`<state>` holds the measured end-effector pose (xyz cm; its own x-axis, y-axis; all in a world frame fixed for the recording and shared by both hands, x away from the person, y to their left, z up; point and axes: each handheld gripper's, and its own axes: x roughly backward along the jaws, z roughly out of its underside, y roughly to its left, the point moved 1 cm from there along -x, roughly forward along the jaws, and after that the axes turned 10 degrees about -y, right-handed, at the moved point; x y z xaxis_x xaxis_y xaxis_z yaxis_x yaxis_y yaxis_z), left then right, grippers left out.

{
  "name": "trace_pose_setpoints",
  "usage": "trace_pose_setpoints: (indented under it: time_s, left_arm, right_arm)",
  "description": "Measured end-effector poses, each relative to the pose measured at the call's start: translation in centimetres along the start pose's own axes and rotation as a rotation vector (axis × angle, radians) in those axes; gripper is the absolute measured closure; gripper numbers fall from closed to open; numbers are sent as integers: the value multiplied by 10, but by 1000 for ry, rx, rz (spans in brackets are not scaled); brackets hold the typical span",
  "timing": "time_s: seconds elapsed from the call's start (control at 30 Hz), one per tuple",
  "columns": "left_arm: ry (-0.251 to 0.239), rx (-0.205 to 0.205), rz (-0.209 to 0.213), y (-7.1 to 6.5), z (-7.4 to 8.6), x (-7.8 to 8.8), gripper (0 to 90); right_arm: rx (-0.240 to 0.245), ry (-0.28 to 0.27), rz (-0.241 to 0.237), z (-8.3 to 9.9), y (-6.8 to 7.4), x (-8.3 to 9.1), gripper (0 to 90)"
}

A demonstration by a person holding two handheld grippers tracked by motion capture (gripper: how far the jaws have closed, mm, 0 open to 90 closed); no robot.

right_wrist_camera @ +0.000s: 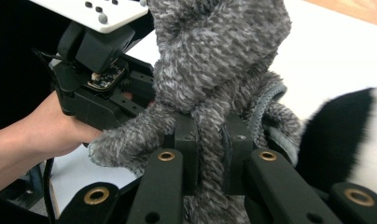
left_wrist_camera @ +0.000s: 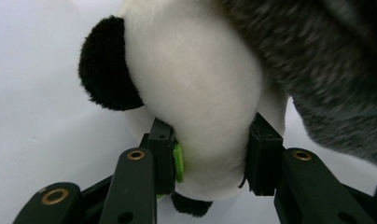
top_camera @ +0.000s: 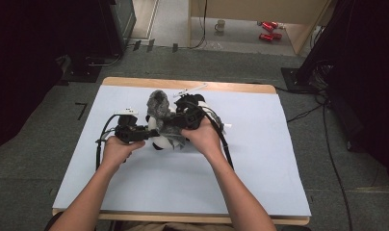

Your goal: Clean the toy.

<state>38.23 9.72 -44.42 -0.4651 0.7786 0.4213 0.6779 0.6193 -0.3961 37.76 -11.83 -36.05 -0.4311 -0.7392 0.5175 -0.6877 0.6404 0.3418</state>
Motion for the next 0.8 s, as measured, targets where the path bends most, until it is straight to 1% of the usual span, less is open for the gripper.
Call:
trace_pose_setpoints:
  time_s: [0.1,0.2,0.4,0.53,0.7,0.8]
  left_arm:
    - [0,0,-2,0,0,0,617]
    - [0,2,-6,-1,0,0,617]
    - [10,11,-12,0,1,-2,617]
    - [8,6,-12,0,1,-2,616]
    - [9,5,-12,0,1,-1,615]
    - [8,8,-12,0,1,-2,615]
  right_arm:
    - [1,10,0,3,1,-9,806]
    - [2,22,11,6,1,-17,805]
    - [36,40,72,11,-2,-23,804]
    - [32,47,81,12,-8,-20,801]
    - [16,46,98,13,-17,-9,801]
    - [-4,40,119,15,-27,0,801]
